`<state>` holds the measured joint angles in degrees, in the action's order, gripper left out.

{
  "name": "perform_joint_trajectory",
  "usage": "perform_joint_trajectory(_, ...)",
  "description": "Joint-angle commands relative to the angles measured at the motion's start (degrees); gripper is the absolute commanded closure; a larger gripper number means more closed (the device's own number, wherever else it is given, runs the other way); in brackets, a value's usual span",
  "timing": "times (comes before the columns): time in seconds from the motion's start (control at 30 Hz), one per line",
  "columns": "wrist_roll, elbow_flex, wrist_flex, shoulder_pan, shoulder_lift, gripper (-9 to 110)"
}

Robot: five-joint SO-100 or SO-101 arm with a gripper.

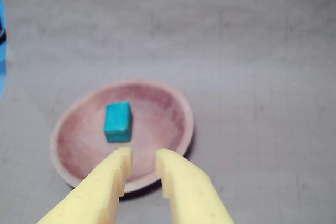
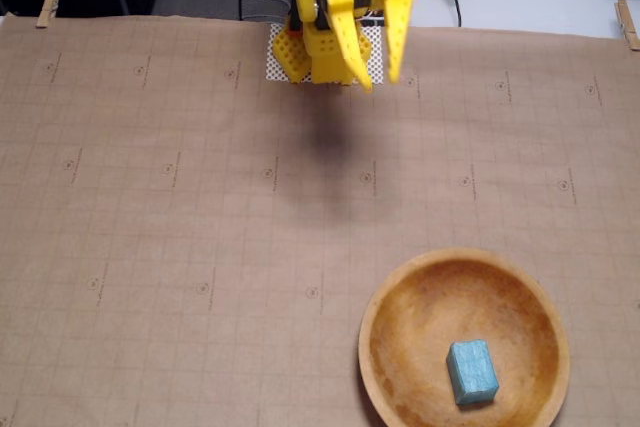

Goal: Grasp a blue block and put it in the bowl.

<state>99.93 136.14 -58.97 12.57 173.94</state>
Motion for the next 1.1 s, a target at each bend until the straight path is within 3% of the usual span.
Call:
perform_joint_trajectory(0.0,-2.29,-1.05,-3.16,-0.97,1.85,102)
perform_joint_trajectory(0.27,-4.48,0.97,-11.25,-3.87,7.12,105)
perform_joint_trajectory(0.6,-4.83,13.97,-13.01,-4.22,22.32,105)
perform_joint_trajectory(1.07,-5.19,21.8,-13.18,-8.61,23.2,105)
